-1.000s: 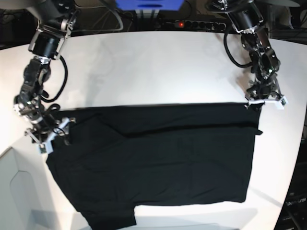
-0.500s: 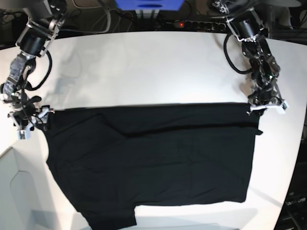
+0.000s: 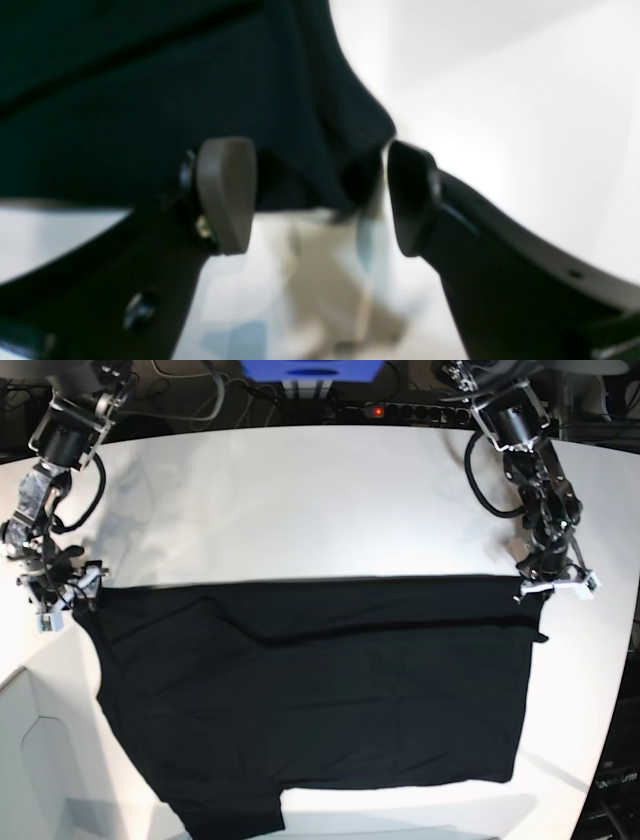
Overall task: Fold the T-shirt properly
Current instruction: 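Lift both grippers and drag the shirt back toward the robot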
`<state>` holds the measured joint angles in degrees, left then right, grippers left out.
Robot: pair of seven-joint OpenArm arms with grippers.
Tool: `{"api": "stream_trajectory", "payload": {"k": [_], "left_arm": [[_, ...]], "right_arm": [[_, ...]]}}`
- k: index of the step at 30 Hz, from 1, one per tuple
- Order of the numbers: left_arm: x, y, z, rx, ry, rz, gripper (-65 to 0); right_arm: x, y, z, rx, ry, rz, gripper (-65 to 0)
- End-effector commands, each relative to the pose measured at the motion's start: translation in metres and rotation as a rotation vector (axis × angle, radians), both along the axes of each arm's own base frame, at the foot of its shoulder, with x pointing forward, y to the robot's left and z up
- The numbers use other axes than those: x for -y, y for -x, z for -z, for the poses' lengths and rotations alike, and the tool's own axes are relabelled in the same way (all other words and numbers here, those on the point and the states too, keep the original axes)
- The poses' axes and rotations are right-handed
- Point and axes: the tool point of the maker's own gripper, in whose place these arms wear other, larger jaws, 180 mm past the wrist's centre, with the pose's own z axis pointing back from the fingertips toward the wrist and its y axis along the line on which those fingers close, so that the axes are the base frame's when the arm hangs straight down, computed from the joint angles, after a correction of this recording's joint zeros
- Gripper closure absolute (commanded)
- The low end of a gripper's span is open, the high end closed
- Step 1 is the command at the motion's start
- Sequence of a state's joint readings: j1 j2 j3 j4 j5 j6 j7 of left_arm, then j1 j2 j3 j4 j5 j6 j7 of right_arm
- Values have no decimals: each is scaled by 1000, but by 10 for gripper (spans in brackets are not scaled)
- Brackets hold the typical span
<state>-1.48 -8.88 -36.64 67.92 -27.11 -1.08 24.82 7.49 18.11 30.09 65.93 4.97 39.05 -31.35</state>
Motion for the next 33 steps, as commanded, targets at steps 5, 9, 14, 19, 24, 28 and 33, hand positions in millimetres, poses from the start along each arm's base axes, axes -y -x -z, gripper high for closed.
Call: {"api": "stream_trajectory", "payload": {"k": [5,9,14,19,24,28,33], "left_arm": [[6,11,15,-78,35,16,-1],[7,12,16,-81,38,16,-1],[7,13,17,-82,38,16,-1],[7,18,13,-81,25,23,-1],[4,20,-8,-44,-24,37,-1],[0,26,-18,-33,-55,41,-1],[-1,23,-39,9,-95,52,-1]], "right_arm": [[7,1,4,-12,-12,7,-388],[5,6,17,-24,-40,11,-262],[5,15,23,-45,-37,11,-75],[5,24,29,-65,-38,10,0],[6,32,11,-23,25,-20,0],[4,35,-12,22,96,-58,0],[4,32,-34,66,154,-86,0]]}}
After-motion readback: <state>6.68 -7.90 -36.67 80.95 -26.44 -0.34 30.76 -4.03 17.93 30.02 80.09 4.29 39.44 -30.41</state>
